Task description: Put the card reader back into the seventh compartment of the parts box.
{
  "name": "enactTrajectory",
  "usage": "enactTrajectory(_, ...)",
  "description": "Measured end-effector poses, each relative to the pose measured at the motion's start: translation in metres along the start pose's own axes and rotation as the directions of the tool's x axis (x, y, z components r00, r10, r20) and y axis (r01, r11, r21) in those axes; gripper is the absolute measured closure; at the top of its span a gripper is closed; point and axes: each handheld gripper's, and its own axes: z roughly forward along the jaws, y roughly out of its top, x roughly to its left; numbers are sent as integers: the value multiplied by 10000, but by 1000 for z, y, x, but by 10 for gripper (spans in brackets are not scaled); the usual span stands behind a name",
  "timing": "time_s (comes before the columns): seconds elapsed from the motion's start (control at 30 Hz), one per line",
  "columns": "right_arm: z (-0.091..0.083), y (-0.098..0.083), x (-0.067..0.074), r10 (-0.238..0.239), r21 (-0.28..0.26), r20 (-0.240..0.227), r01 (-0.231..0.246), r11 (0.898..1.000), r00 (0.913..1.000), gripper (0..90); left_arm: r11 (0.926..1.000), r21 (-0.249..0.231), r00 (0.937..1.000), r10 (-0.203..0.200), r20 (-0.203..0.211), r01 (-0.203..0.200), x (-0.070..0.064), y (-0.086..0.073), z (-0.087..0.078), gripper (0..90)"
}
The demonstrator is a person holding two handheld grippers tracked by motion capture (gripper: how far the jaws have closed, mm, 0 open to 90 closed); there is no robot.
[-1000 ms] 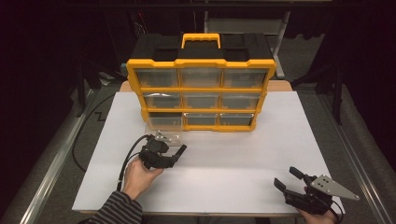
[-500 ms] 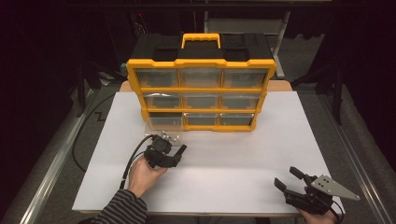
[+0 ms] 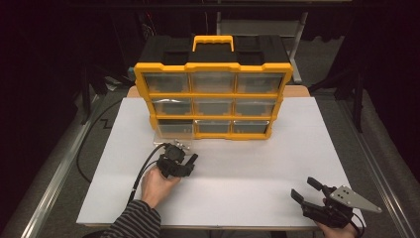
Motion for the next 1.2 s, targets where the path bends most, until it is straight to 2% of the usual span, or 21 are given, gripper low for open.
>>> enactTrajectory(0.27, 0, 0, 0, -16, -59, -15, 16, 10000, 10000, 254, 9999, 114, 9997, 61, -254, -58, 0, 0, 2, 573)
enactTrajectory(0.57, 0, 0, 0, -36, -18, -13, 36, 10000, 10000, 254, 9995, 145, 9995, 285, -160, -283, -1, 1, 2, 709)
enactTrajectory(0.73, 1, 0, 0, -40, -10, -27, 40, 10000, 10000, 254, 9993, 134, 9993, 350, -153, -348, -1, 1, 2, 719)
enactTrajectory(1.03, 0, 0, 0, -31, -3, -35, 31, 10000, 10000, 255, 9968, 293, 9972, 743, -32, -742, -2, -1, -2, 722)
enactTrajectory(1.2, 1, 0, 0, -39, -13, -50, 39, 10000, 10000, 255, 9966, 162, 9967, 810, 22, -810, -4, -3, -7, 723)
